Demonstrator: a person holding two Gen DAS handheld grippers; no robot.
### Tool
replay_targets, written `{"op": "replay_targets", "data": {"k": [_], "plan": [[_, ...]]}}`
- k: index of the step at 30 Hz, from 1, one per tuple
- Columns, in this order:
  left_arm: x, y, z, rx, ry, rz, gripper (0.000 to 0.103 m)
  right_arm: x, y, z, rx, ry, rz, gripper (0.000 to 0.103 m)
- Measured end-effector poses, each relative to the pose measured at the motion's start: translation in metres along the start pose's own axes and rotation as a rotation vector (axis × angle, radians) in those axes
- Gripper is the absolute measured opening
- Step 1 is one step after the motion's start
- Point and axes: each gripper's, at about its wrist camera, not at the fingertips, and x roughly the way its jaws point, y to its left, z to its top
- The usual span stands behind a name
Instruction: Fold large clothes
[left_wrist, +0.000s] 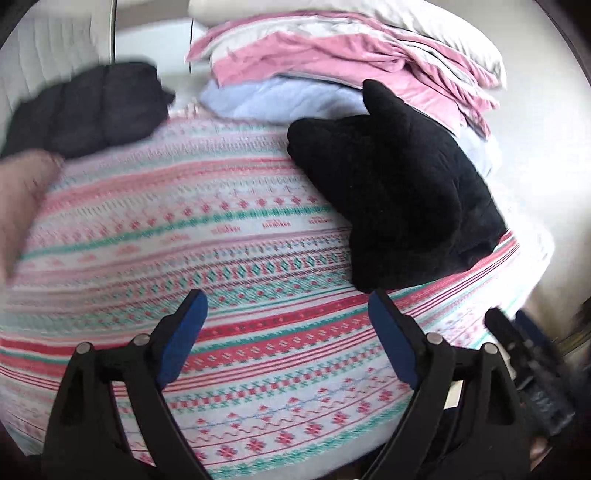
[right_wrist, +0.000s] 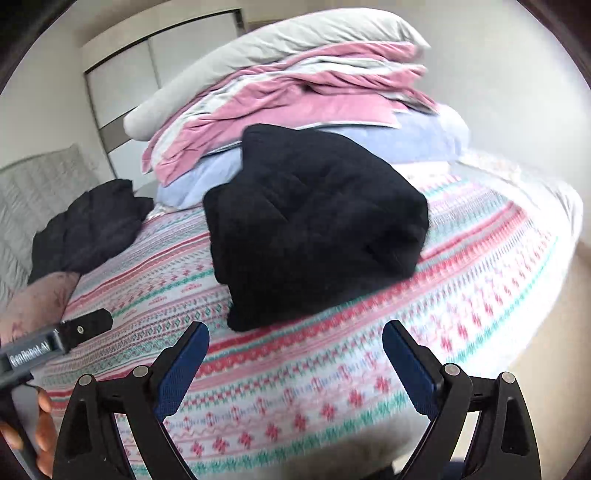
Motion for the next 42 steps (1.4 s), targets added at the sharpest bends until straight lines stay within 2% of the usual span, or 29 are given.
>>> {"op": "replay_targets", "data": {"k": [2,4,7,10,13,21,35,42], "plan": [[-0.007,-0.012,-0.005,0.065,-0.033,0.044,0.09,-0.014,0.006,0.005,-0.054,-0.046,-0.013,0.096],[-0.012,-0.02,-0.007,0.115,-0.056,0.084,0.09,-0.023,0.017,0.007,-0.113,-0.095,-0.071,0.097],[-0.022,-0.019,-0.009,0.114,-0.131,0.148,0.095,-0.019,0.021,0.003,-0.189,-0.116,-0.124,0.097],[-0.024,-0.017,-0.01,0.102,-0.155,0.166,0.097,-0.009,0.009,0.001,-0.148,-0.088,-0.102,0.097],[-0.024,-0.016,-0.011,0.097,-0.153,0.15,0.097,0.0,0.0,0.0,-0.112,-0.049,-0.088,0.097],[-0.017,-0.026,-0.017,0.117,-0.075,0.052,0.097,-0.001,0.001,-0.002,-0.125,-0.053,-0.085,0.097],[-0.016,-0.028,-0.02,0.128,-0.075,0.042,0.1,0.0,0.003,-0.002,-0.126,-0.052,-0.088,0.097],[-0.016,-0.03,-0.021,0.137,-0.074,0.033,0.102,-0.001,0.004,-0.002,-0.132,-0.067,-0.124,0.097]]}}
